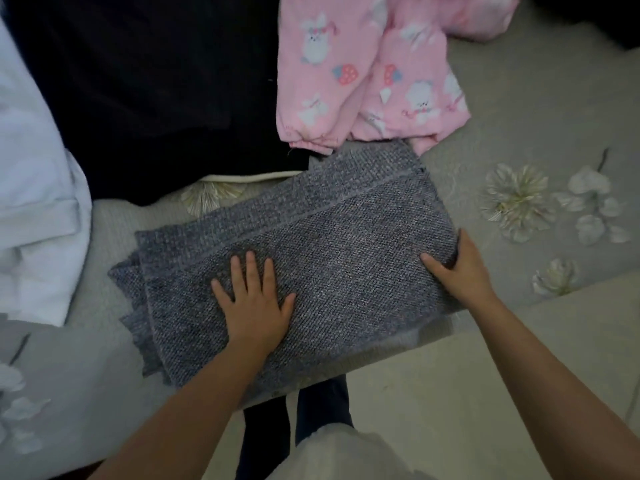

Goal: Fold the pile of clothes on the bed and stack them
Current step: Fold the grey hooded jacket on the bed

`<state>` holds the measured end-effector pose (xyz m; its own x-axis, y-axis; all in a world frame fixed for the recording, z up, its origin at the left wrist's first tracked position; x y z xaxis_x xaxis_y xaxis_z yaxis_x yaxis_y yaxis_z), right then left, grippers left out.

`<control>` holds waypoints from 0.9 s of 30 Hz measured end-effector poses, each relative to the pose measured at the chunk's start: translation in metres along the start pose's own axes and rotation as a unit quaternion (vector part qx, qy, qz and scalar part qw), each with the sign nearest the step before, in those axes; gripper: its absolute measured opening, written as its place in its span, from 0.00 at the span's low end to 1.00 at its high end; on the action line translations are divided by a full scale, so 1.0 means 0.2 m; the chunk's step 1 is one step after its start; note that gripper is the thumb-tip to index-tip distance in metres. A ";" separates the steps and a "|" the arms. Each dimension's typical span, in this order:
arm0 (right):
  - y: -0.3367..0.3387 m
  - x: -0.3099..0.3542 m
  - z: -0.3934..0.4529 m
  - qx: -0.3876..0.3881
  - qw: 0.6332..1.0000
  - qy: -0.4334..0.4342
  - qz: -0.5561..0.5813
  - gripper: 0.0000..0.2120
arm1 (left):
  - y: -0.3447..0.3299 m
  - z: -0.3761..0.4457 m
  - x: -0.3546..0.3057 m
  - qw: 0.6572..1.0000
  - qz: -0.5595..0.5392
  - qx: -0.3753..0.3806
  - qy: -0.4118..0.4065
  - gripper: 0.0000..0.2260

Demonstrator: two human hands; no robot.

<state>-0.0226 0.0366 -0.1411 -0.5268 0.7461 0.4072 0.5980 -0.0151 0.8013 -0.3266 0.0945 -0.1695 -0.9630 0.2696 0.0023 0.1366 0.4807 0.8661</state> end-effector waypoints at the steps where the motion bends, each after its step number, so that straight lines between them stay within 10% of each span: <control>1: -0.02 0.00 0.01 0.013 0.998 -0.022 0.049 0.33 | 0.03 0.00 -0.01 1.000 -0.010 -0.022 -0.009 0.32; 11: -0.10 -0.02 0.08 0.092 0.980 -0.137 0.116 0.32 | -0.03 0.05 -0.02 0.999 0.027 0.039 -0.018 0.32; 15: -0.06 0.03 0.07 0.120 0.968 -0.164 0.146 0.28 | 0.05 -0.04 0.09 0.988 -0.124 -0.068 0.058 0.30; 20: -0.03 0.14 0.12 0.116 0.970 -0.162 0.140 0.31 | -0.05 -0.34 0.52 0.896 -0.267 -0.077 0.346 0.32; 27: -0.13 0.27 0.19 0.099 0.975 -0.188 0.066 0.31 | -0.17 -0.26 0.68 0.734 -0.545 -0.061 0.401 0.32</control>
<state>-0.0429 0.1023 -0.1571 -0.2014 0.9379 0.2826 0.7701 -0.0266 0.6374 -0.4748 0.0713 -0.1715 -0.3192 -0.8210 -0.4733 -0.7909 -0.0443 0.6103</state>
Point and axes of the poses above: each hand's wrist, its own z-axis towards the middle knuckle, its own y-axis out of the back of the hand, x = y × z, the point moved 4 cm from there along z, towards the middle knuckle, and after that the axes turned 7 degrees about -x, right-handed, at the moved point
